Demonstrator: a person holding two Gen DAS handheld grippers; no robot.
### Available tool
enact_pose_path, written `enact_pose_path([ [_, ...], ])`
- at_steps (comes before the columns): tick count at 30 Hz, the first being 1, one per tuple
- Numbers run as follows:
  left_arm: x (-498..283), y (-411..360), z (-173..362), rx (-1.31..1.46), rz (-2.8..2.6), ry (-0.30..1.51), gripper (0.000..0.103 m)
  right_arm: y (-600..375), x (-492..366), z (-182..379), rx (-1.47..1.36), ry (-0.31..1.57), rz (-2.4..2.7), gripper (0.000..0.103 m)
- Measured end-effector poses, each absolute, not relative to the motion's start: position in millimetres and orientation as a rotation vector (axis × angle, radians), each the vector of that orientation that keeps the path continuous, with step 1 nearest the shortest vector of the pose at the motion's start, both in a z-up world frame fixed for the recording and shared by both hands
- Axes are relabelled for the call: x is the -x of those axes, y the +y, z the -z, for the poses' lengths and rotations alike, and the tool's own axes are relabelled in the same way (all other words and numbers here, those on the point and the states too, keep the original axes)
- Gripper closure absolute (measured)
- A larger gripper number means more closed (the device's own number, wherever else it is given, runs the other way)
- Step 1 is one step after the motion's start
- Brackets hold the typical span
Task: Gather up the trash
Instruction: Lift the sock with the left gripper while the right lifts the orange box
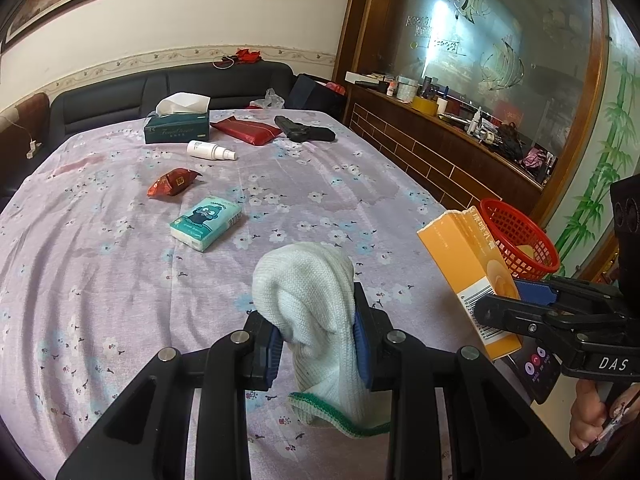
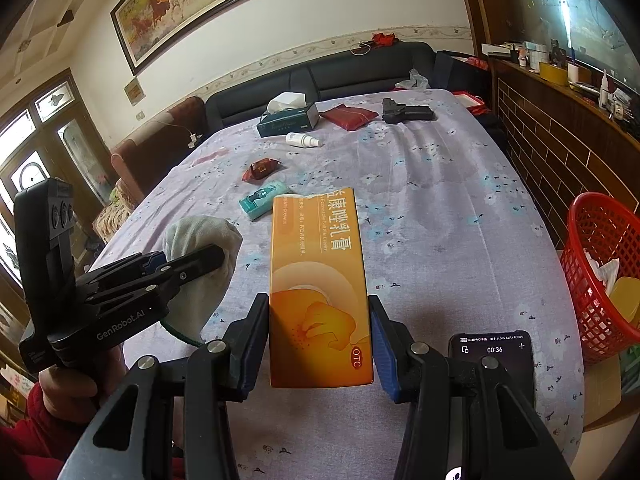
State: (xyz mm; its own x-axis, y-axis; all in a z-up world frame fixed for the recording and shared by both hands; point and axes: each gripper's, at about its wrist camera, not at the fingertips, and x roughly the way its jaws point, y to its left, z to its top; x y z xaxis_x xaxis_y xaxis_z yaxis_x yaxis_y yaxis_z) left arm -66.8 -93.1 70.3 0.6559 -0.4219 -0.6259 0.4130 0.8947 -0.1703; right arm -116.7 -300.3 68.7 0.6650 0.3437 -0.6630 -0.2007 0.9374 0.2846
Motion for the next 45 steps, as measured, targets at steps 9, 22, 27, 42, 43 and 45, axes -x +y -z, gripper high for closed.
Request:
enact_pose_path([
  [9, 67.2, -94.0, -69.8, 0.012, 0.476, 0.714, 0.075, -300.1, 116.6, -67.0, -0.187, 0.790, -0.305, 0.052],
  [22, 67.7, -95.9, -69.2, 0.010, 0.478, 0.716, 0.075, -303.0, 115.9, -65.2, -0.173, 0.791, -0.291, 0.052],
  [27, 70.2, -99.6, -66.9, 0.002, 0.481, 0.717, 0.075, -303.2, 118.0, -66.5, -0.142, 0.784, -0.265, 0.052],
  [42, 69.0, -103.8, -65.9, -0.005, 0.485, 0.722, 0.075, -300.3, 122.8, -70.1, -0.054, 0.760, -0.209, 0.052],
  [43, 68.5, -104.3, -66.9, -0.006, 0.485, 0.722, 0.075, -300.8, 122.8, -70.2, -0.058, 0.759, -0.211, 0.052],
  [45, 68.8, -105.2, -68.1, -0.009, 0.488, 0.720, 0.075, -302.4, 123.7, -71.4, -0.063, 0.754, -0.215, 0.052],
])
